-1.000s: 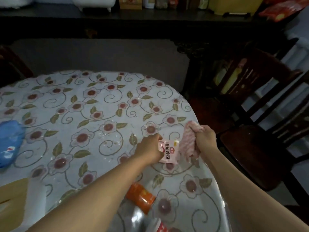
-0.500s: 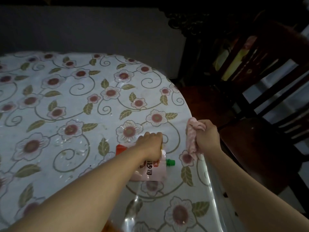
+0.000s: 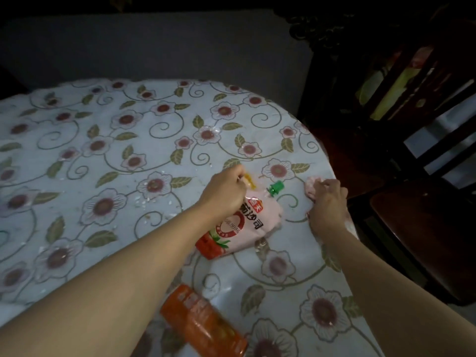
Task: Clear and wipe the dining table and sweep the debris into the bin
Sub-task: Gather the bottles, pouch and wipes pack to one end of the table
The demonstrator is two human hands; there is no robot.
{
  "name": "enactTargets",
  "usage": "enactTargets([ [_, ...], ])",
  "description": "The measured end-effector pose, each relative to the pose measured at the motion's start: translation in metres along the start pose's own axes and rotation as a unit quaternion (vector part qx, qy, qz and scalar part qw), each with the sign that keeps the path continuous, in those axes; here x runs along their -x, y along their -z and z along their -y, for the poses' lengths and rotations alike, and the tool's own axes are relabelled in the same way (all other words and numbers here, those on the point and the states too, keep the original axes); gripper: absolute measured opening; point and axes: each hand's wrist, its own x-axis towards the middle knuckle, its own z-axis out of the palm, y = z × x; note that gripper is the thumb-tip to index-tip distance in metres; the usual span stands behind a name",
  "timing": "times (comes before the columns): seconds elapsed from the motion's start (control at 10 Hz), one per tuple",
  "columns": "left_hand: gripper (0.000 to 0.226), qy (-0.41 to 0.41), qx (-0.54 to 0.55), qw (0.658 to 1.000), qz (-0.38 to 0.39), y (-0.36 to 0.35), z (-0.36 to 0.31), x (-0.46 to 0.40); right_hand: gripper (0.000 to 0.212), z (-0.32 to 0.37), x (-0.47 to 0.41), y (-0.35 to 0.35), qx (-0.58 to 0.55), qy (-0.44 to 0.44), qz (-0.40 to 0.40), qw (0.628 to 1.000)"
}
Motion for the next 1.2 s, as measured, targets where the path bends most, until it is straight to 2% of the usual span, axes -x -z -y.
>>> enactTargets([
  [0.2, 0.021, 0.095, 0.151, 0.971, -0.157, 0.042, 0.038, 0.037, 0.045, 0.063, 0.074, -0.019, -0.044, 0.126, 0.001, 0.991],
  [0.3, 0.025, 0.123, 0.17, 0.955, -0.21, 0.062, 0.051, 0.058, 0.057, 0.099, 0.124, -0.033, -0.067, 0.197, 0.05, 0.977],
  [0.4, 0.029, 0.143, 0.179, 0.939, -0.255, 0.089, 0.059, 0.077, 0.045, 0.131, 0.165, -0.037, -0.156, 0.239, 0.181, 0.941],
  [0.5, 0.025, 0.16, 0.207, 0.922, -0.286, 0.117, 0.067, 0.087, 0.031, 0.144, 0.17, -0.017, -0.239, 0.207, 0.209, 0.925],
  [0.6, 0.02, 0.171, 0.246, 0.902, -0.311, 0.134, 0.072, 0.083, 0.036, 0.135, 0.132, 0.007, -0.29, 0.078, 0.147, 0.943],
  [0.7, 0.021, 0.173, 0.26, 0.888, -0.337, 0.138, 0.078, 0.064, 0.026, 0.105, 0.074, 0.025, -0.338, 0.006, 0.07, 0.938],
  [0.8, 0.028, 0.181, 0.262, 0.873, -0.37, 0.136, 0.085, 0.04, 0.034, 0.077, 0.018, 0.024, -0.277, -0.065, 0.005, 0.959],
  [0.9, 0.027, 0.188, 0.27, 0.858, -0.394, 0.134, 0.094, 0.018, 0.035, 0.045, -0.04, -0.001, -0.049, -0.065, -0.032, 0.996],
  [1.0, 0.023, 0.194, 0.278, 0.851, -0.401, 0.132, 0.103, 0.002, 0.042, 0.039, -0.067, -0.021, -0.032, -0.106, -0.036, 0.993],
  [1.1, 0.025, 0.188, 0.281, 0.846, -0.414, 0.132, 0.109, -0.007, 0.045, 0.073, -0.059, -0.046, -0.015, -0.055, -0.031, 0.998],
  [1.2, 0.025, 0.197, 0.273, 0.844, -0.419, 0.132, 0.107, -0.013, 0.054, 0.116, -0.02, -0.064, -0.033, 0.056, -0.018, 0.998],
])
